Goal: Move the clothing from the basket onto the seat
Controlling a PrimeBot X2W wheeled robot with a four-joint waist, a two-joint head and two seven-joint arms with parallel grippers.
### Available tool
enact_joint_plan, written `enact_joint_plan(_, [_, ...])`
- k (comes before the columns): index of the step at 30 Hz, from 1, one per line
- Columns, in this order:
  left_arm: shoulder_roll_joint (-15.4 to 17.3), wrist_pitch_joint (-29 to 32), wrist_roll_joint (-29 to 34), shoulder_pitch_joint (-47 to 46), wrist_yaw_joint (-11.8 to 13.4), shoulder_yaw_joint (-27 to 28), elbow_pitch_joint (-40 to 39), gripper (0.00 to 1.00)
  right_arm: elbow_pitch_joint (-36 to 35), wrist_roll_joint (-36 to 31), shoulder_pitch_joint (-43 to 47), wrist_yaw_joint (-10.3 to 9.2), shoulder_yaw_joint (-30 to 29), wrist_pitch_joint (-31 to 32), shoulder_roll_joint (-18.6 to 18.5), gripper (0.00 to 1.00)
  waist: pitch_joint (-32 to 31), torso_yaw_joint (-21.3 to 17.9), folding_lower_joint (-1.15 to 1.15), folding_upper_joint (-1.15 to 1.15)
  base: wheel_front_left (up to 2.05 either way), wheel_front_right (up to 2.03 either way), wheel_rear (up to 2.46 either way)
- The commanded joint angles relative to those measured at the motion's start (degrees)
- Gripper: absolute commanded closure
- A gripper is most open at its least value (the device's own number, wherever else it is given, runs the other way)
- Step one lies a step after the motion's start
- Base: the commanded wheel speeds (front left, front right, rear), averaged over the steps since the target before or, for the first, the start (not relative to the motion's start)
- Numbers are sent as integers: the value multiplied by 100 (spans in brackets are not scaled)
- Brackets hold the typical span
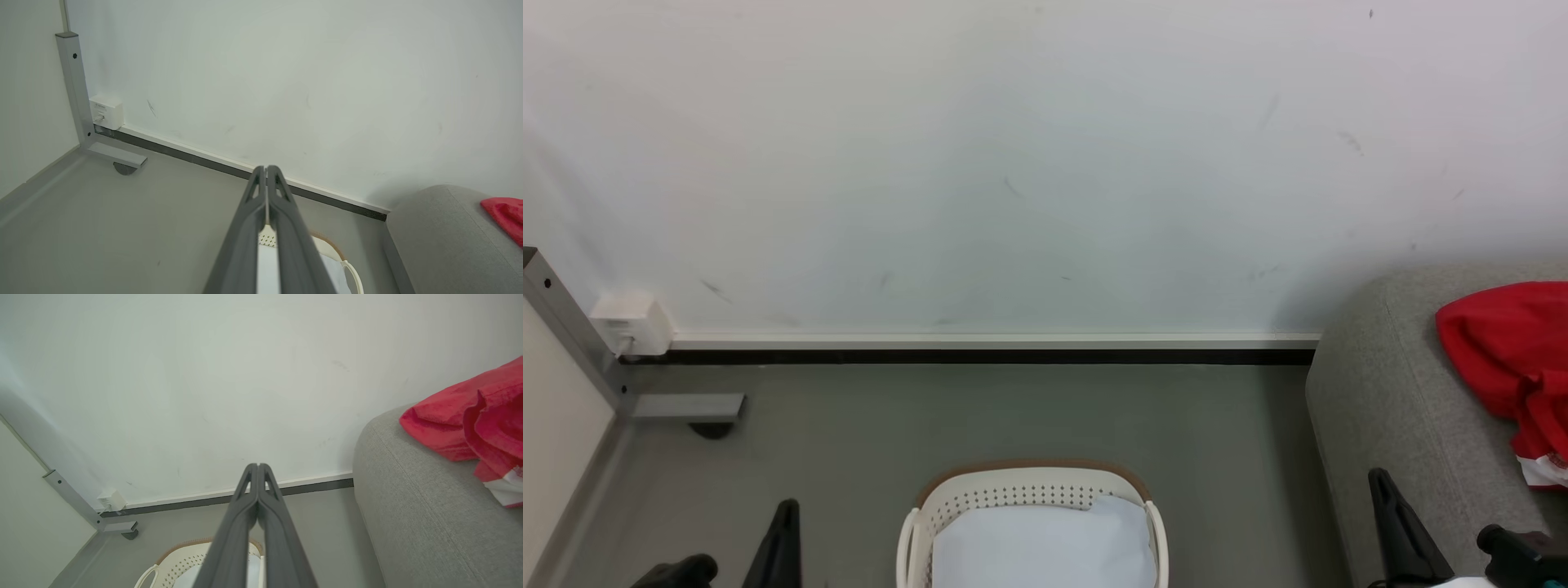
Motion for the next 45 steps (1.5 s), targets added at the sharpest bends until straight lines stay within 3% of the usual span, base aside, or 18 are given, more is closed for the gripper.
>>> enact_joint_plan(1, [16,53,-308,-156,-13,32,-114,100,-124,258,-139,-1,-95,56,-15,100,5,3,0,0,0,0,0])
enact_joint_plan(18, [-1,435,-1924,-229,-58,74,-224,100,-194,1619,-194,-3,-432,469,102,100,55,21,0,0,0,0,0])
enact_joint_plan(45, [-23,941,-3892,-354,-114,160,-313,100,-280,3276,-246,-5,-844,971,239,100,132,48,0,0,0,0,0])
